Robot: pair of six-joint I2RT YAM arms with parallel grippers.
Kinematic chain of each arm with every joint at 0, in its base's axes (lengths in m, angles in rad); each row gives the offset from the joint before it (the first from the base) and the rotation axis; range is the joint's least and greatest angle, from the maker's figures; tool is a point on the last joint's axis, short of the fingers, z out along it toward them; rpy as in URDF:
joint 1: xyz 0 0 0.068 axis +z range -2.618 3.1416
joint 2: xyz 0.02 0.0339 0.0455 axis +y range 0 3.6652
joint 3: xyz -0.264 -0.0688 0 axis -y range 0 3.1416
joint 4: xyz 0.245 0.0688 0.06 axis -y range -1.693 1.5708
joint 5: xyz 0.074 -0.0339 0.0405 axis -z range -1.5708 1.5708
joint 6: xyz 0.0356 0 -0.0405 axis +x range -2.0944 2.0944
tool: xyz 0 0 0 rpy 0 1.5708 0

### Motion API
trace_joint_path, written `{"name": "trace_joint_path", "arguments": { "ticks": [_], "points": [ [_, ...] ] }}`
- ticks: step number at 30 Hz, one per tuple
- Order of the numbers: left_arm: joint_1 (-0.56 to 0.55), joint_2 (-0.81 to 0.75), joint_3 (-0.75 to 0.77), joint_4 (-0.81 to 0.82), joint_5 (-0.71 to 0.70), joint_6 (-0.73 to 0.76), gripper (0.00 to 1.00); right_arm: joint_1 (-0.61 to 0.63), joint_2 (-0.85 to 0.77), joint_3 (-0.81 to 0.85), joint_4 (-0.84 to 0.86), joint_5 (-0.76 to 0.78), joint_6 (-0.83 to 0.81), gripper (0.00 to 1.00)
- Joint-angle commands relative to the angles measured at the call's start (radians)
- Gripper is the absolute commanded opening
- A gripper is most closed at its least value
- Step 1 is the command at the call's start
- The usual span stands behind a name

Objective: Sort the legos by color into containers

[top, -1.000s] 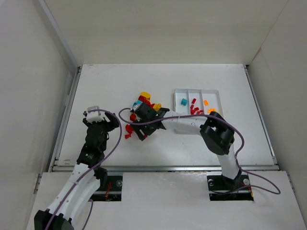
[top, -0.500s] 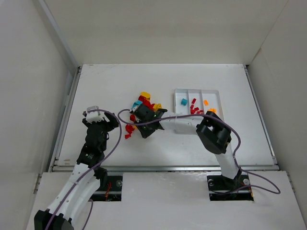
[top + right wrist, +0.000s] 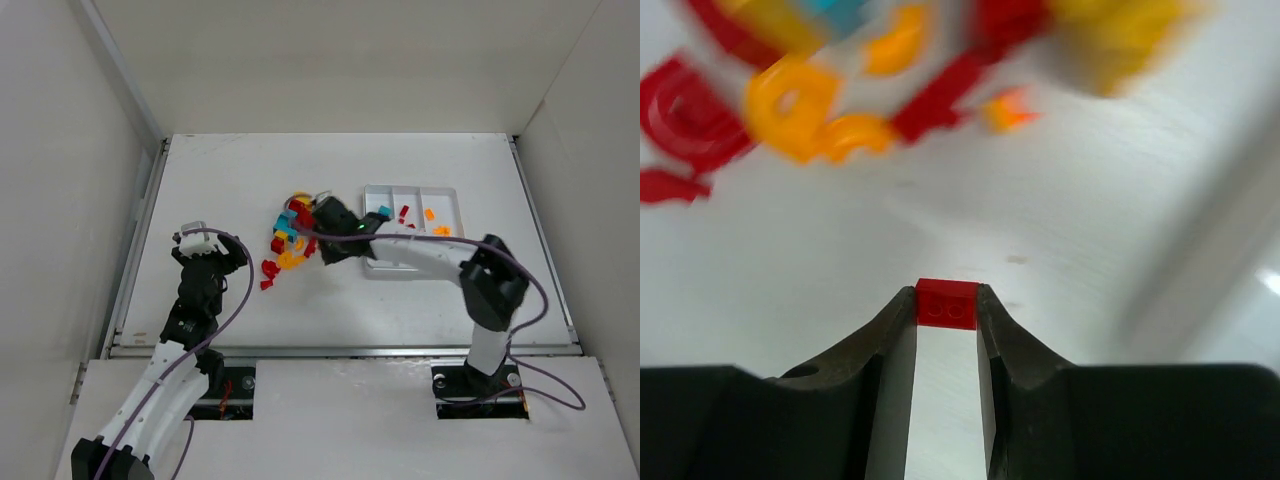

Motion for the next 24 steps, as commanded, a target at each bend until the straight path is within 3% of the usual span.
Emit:
{"name": "trace_joint_path", "arguments": {
  "ticks": [1,4,7,14,15,17,18,19,22,24],
  "points": [
    [-0.001,-0.012,-0.01,0.052,-0.014,0.005,0.71,-0.198,-0.246,-0.099,0.02,0.105,0.176,0.0],
    [-0.001,-0.012,-0.01,0.061,-0.014,0.005,0.71,-0.374,-0.358,-0.217,0.051,0.105,0.227,0.0],
    [-0.001,-0.012,-0.01,0.061,-0.005,0.005,0.71,-0.494,-0.368,-0.247,0.039,0.083,0.212,0.0],
    [-0.001,-0.012,-0.01,0.061,0.014,0.014,0.71,-0.592,-0.271,-0.228,0.017,0.062,0.146,0.0],
    [-0.001,-0.012,-0.01,0.061,0.014,0.014,0.71,-0.604,-0.259,-0.218,0.017,0.062,0.146,0.05],
    [-0.001,-0.012,-0.01,0.061,0.023,0.023,0.71,-0.614,-0.245,-0.204,0.008,0.062,0.146,0.25],
    [-0.001,-0.012,-0.01,0.061,0.023,0.023,0.71,-0.614,-0.236,-0.19,0.008,0.062,0.132,0.38],
    [-0.001,-0.012,-0.01,0.061,0.023,0.023,0.71,-0.614,-0.236,-0.178,0.008,0.05,0.116,0.64],
    [-0.001,-0.003,-0.01,0.061,0.032,0.023,0.71,-0.614,-0.246,-0.169,0.017,0.01,0.079,0.84],
    [-0.001,-0.003,-0.01,0.061,0.032,0.023,0.71,-0.577,-0.26,-0.158,0.027,-0.001,0.054,0.87]
  ]
}}
